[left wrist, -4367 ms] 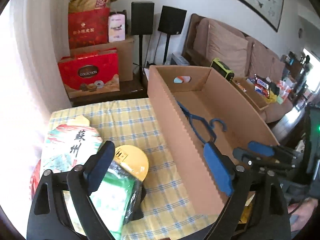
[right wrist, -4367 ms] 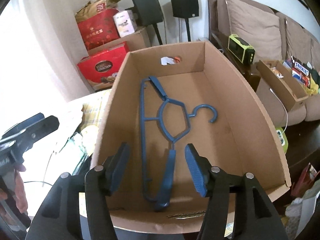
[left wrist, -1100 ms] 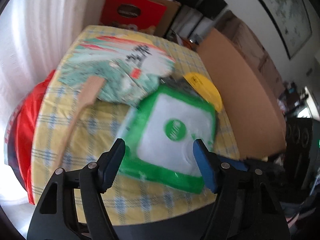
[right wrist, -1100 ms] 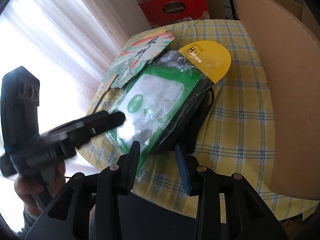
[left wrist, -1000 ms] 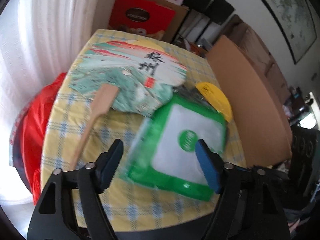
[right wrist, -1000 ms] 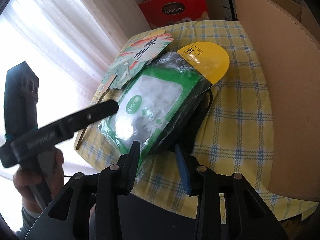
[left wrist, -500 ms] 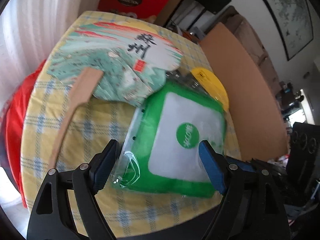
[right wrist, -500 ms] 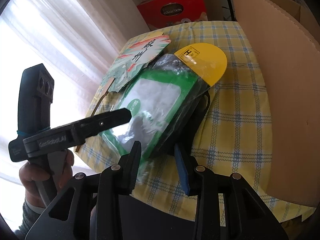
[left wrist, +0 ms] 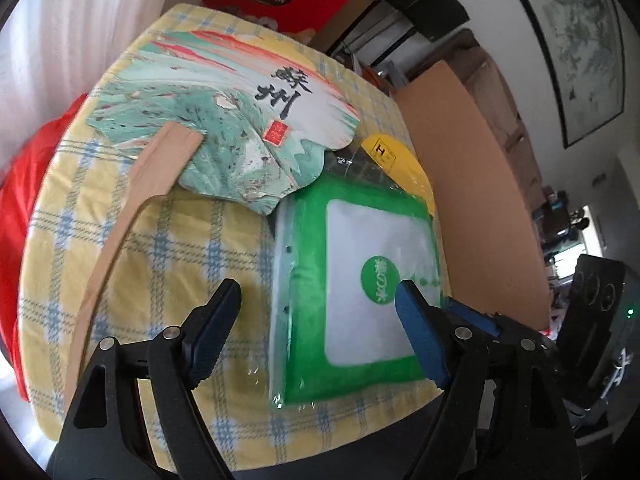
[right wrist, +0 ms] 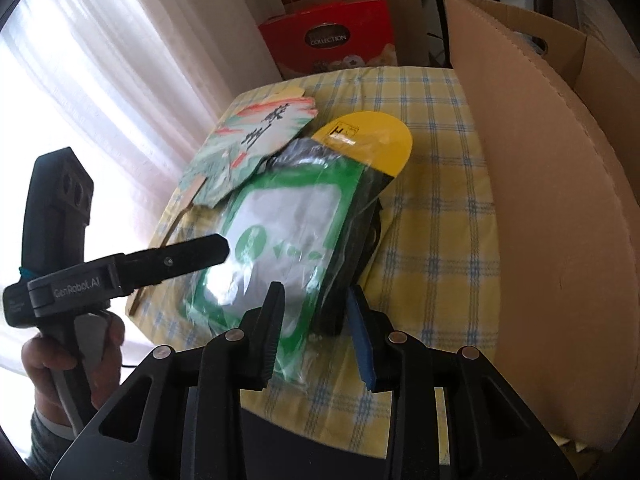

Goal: Organize objects
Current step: 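Grasp the green-and-white packaged pad edge with the right gripper, then lift the green pad and carry it into the cardboard box with the right gripper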

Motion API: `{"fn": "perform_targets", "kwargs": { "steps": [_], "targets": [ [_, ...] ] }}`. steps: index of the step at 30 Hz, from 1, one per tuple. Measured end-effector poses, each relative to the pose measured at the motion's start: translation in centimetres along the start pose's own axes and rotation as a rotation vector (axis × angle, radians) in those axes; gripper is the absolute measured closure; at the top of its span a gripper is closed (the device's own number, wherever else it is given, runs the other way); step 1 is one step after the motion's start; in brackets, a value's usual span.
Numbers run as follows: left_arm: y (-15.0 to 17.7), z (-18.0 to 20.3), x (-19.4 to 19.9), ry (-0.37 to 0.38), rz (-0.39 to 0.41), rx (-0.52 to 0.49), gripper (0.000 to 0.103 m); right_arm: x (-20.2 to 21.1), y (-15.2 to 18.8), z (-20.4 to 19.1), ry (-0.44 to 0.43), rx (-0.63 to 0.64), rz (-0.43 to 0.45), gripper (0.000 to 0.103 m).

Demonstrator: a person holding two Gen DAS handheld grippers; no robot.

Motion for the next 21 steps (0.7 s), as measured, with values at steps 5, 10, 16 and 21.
{"fn": "perform_targets", "kwargs": {
  "steps": [5,10,16,21],
  "targets": [
    [0.7,1.1,-0.8,0.012,-0.031,-0.022,0.036,-0.2,-0.1,-0.6,-0.024,0.006,-0.003,0.082],
    [1.6,1.4,-0.4,-0.033,-0.020,-0.054,0.051,0.8,0.1,-0.8,0.017,0.055,0.014,0.084],
    [2.5,2.3,0.1,-0.003,-0.013,-0.052,0.051,2.4,-0.1,-0.8,0.021,0.074,0.042,0.087],
    [3.5,3.5,1.2,0.050,0.003,-0.045,0.051,4.1,-0.2,-0.7,0.031,0.083,0.070,0.089]
  ]
}}
Point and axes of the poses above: each gripper's, at about its wrist camera, not at the fingertips, and x roughly against the way its jaws point, z to its right, y to its underside, the point moved 9 cm from there along -x, roughly the way its jaws point, and after that the axes turned 6 degrees about x, right-handed, at the moved point
